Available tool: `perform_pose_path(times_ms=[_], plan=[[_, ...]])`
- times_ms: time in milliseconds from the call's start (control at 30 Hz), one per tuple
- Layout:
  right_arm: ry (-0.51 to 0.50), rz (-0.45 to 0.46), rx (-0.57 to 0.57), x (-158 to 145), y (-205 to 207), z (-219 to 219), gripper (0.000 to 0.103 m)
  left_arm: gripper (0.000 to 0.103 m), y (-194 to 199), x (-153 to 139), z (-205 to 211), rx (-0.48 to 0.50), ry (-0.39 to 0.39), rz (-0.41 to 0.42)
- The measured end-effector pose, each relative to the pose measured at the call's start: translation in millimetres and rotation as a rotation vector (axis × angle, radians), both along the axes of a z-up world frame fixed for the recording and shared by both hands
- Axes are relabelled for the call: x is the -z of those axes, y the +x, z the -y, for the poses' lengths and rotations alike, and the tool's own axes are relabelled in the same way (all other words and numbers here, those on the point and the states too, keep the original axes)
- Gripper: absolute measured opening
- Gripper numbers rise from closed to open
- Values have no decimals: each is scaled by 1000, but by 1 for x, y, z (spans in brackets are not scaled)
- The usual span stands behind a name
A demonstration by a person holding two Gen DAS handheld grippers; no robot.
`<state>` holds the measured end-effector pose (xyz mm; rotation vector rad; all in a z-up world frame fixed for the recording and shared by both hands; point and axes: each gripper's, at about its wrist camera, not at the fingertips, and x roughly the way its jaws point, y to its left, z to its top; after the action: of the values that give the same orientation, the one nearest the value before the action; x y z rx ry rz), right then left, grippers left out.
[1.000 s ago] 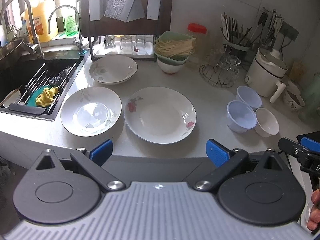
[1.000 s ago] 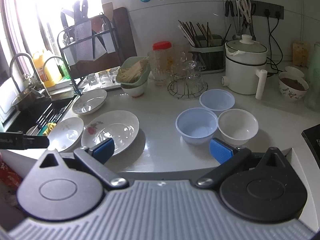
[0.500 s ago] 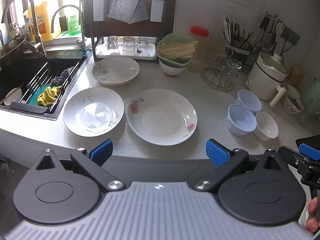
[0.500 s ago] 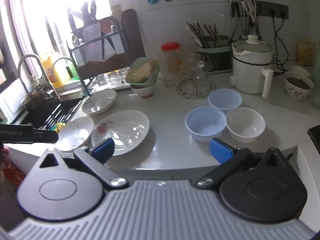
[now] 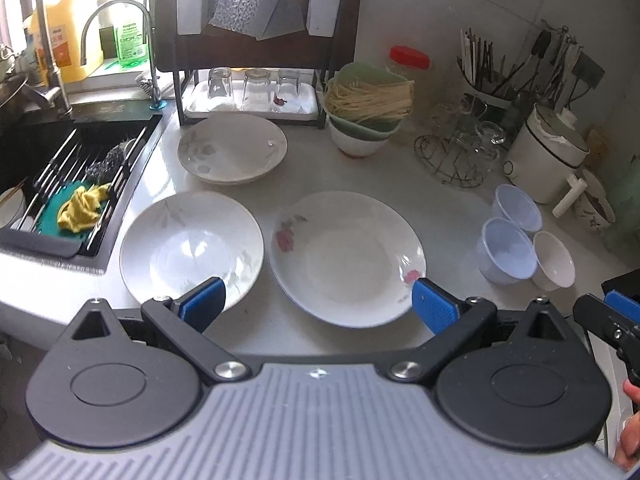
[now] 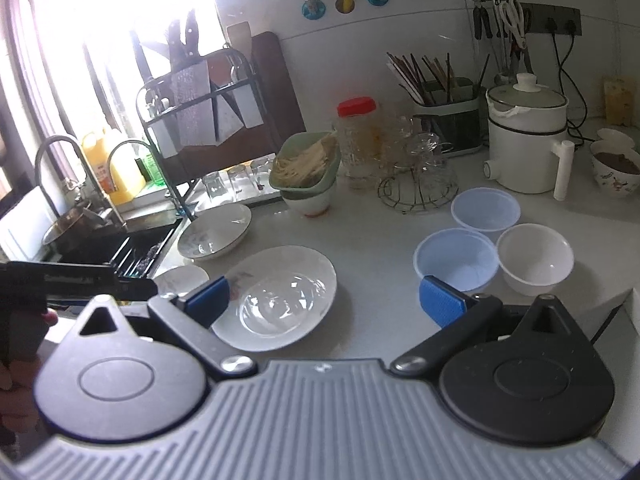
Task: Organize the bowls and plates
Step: 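Move both grippers toward the rim of the leaf-pattern plate by the sink, then close both grippers on the rim of the leaf-pattern plate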
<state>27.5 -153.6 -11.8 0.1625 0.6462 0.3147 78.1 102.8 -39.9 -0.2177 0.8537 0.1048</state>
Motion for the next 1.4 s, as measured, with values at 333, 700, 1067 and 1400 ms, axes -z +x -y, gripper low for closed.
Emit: perform_pose_path(times_ms=[333,700,1067,1400], plan=[[46,-83,-15,23,24,-74,100,101,40,7,-69,63,-30,-30],[26,-199,-80,50,55,-148,85,101,62,39,-156,35,-116,-75],[-8,-257,-42,75,77,-200,82,100,88,95,-225,43,-140,-165],[60,-392,-41,109,88,-244,60,91,109,130,-263,141,-139,-217]])
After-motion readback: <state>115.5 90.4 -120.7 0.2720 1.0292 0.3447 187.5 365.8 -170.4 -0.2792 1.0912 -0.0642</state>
